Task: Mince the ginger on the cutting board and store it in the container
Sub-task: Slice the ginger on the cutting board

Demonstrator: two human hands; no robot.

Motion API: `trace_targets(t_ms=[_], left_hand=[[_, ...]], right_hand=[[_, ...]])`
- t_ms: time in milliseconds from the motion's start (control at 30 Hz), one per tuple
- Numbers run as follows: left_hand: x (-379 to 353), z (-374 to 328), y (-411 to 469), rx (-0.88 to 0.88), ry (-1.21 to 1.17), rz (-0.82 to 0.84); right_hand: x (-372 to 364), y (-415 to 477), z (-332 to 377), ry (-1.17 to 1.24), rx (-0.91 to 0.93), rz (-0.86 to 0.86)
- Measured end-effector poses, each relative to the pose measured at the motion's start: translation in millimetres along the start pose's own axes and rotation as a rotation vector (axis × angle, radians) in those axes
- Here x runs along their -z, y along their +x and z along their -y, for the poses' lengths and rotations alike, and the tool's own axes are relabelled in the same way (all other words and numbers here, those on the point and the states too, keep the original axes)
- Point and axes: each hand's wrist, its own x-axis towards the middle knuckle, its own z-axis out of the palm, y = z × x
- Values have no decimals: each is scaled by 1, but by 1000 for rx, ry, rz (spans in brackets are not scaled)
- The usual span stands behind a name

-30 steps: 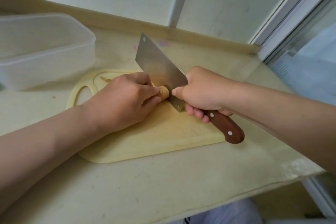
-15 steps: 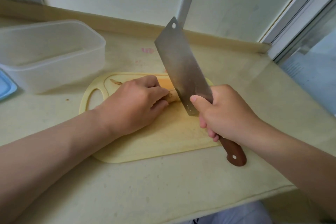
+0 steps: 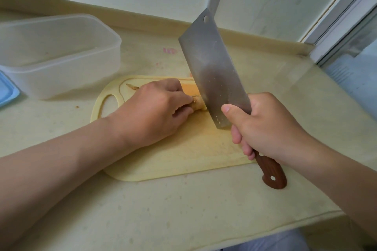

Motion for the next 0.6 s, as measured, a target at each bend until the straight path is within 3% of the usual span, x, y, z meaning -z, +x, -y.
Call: trace_targets(t_ms=[600], left_hand=[[-3, 1, 0, -16, 11, 2]], right_hand=[[10, 6, 20, -103, -99, 128]])
